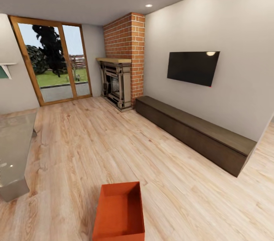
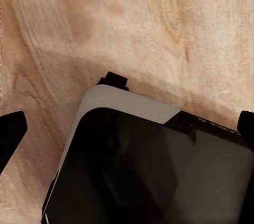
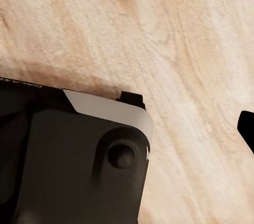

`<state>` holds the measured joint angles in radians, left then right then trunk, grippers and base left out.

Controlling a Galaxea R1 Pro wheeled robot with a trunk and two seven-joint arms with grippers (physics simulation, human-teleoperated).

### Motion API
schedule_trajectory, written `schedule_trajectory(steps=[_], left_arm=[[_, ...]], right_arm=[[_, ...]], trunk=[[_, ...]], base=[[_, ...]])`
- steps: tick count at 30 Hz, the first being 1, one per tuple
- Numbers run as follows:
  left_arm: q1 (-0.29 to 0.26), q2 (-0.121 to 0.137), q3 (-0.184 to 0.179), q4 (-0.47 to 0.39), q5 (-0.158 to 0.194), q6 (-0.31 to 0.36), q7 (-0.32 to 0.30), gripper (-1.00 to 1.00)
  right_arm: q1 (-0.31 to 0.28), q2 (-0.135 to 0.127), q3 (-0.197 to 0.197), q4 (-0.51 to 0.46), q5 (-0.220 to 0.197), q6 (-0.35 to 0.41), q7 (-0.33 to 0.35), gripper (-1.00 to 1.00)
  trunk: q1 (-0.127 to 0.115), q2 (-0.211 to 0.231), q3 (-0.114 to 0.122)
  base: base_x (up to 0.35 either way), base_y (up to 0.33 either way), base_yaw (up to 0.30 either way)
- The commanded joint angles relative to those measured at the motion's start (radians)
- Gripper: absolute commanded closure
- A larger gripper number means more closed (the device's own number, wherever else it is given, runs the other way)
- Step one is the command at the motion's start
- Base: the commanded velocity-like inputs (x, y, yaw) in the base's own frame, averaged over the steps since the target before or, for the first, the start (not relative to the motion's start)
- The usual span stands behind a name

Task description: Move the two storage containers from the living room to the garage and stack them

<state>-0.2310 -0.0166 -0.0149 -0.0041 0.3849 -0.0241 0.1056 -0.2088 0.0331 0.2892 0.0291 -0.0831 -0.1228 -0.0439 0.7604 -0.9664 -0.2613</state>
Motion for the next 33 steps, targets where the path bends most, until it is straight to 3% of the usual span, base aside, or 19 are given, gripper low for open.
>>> schedule_trajectory(steps=[1, 14, 20, 33], left_arm=[[-0.001, 0.000, -0.002, 0.001, 0.006, -0.002, 0.003, -1.00], [-0.001, 0.000, -0.002, 0.001, 0.006, -0.002, 0.003, -1.00], [-0.001, 0.000, -0.002, 0.001, 0.006, -0.002, 0.003, -1.00], [-0.001, 0.000, -0.002, 0.001, 0.006, -0.002, 0.003, -1.00]], right_arm=[[-0.001, 0.001, 0.008, 0.003, -0.009, -0.005, -0.002, -1.00], [-0.001, 0.005, 0.009, 0.004, -0.009, -0.002, -0.007, -1.00], [-0.001, 0.002, 0.008, 0.003, -0.009, -0.001, -0.010, -1.00], [-0.002, 0.001, 0.008, 0.003, -0.010, -0.003, -0.011, -1.00]], trunk=[[0.000, -0.001, -0.001], [0.000, -0.001, -0.001], [0.000, -0.001, -0.001], [0.000, -0.001, -0.001]], base=[[0.088, 0.198, 0.000], [0.130, 0.247, 0.000], [0.048, 0.077, 0.002], [0.002, 0.003, 0.233]])
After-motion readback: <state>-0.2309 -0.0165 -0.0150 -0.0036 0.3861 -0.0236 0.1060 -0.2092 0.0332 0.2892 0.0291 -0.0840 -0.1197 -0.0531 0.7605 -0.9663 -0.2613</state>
